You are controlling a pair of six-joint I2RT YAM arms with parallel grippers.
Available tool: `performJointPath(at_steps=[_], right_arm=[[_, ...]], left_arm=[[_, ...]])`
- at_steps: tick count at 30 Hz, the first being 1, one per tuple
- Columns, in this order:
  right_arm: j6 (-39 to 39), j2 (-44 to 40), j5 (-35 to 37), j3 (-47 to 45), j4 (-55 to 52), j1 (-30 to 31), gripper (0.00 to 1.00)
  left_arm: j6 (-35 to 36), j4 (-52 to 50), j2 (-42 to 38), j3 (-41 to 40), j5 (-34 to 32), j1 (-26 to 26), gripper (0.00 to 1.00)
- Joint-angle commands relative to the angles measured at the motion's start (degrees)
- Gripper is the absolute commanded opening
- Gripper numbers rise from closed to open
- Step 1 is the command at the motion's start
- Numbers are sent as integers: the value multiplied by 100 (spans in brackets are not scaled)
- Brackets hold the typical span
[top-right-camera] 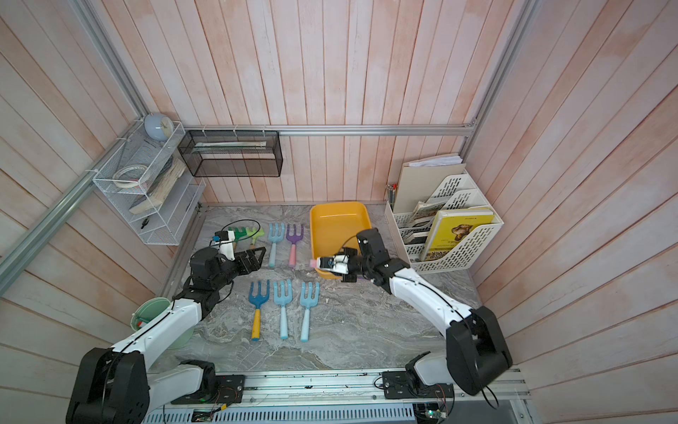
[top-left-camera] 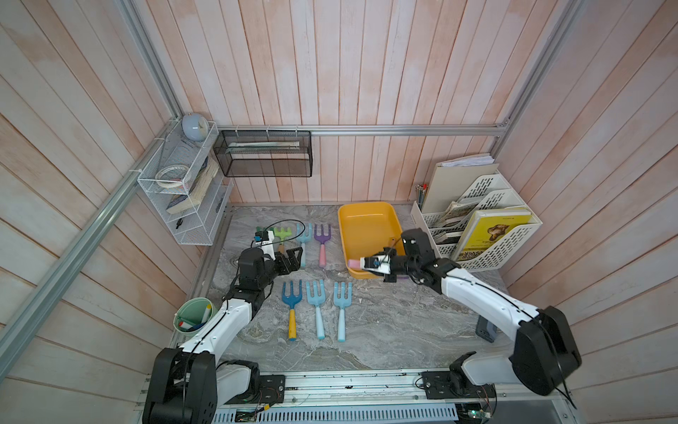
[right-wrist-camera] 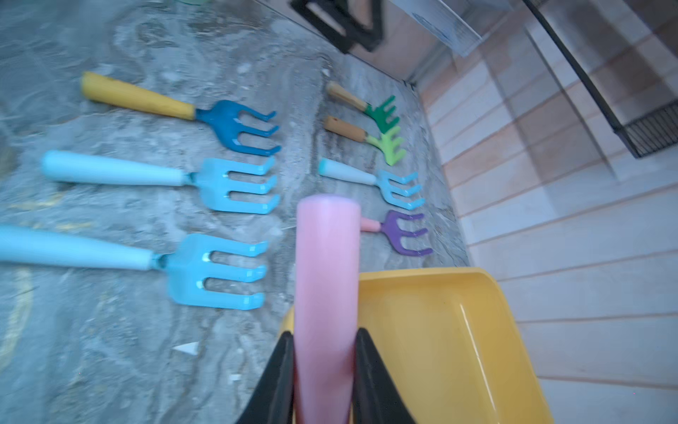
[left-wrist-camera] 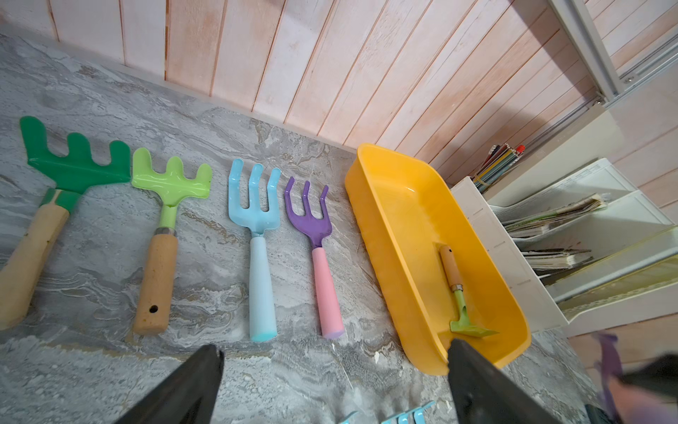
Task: Take the hand rake out of the storage box
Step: Pick up the rake from the storage box, then place the rake at the center of the board.
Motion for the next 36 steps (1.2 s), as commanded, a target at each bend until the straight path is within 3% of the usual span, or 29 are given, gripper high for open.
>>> performJointPath(at_steps=[1,6,12,18,22,28,29,30,31,32,33,36], right_arm=[[-1146,-353,-724,-571,95,88,0],[-1394,-123,-169,-1145,242,792,0],[-1464,966,251,-446,-936,1038,0],[-1175,1017,1009,-643,-818,1076,0],[-1185,1577,1752,-364,-1425,1083,0],[-1120,1773,1715,-316,-1574,1057,0],[-1116,1770,1742,-313,-1573,1057,5],[-1120,1771,1765,-318,-1573,1054,22],[-1130,1749,1775,-322,-1591,1056,50],[-1123,1734,1757,-305,-1616,1057,90],[-1123,1699,1733,-290,-1621,1057,98],[-1056,1393,1577,-321,-1466,1050,98]], left_arm=[[67,203,22,-91,99,30,100],[101,227,-13,-141,62,22,100],[84,386,-21,-275,21,36,100],[62,755,262,-307,584,39,100],[84,1331,303,-459,1302,31,100],[190,1480,321,-503,1517,29,100],[204,1572,321,-527,1610,29,100],[214,1644,308,-550,1673,13,100],[232,1675,284,-574,1679,-3,100],[297,1681,245,-586,1662,-40,100],[387,1665,204,-588,1633,-79,100],[675,1496,68,-575,1317,-306,100]])
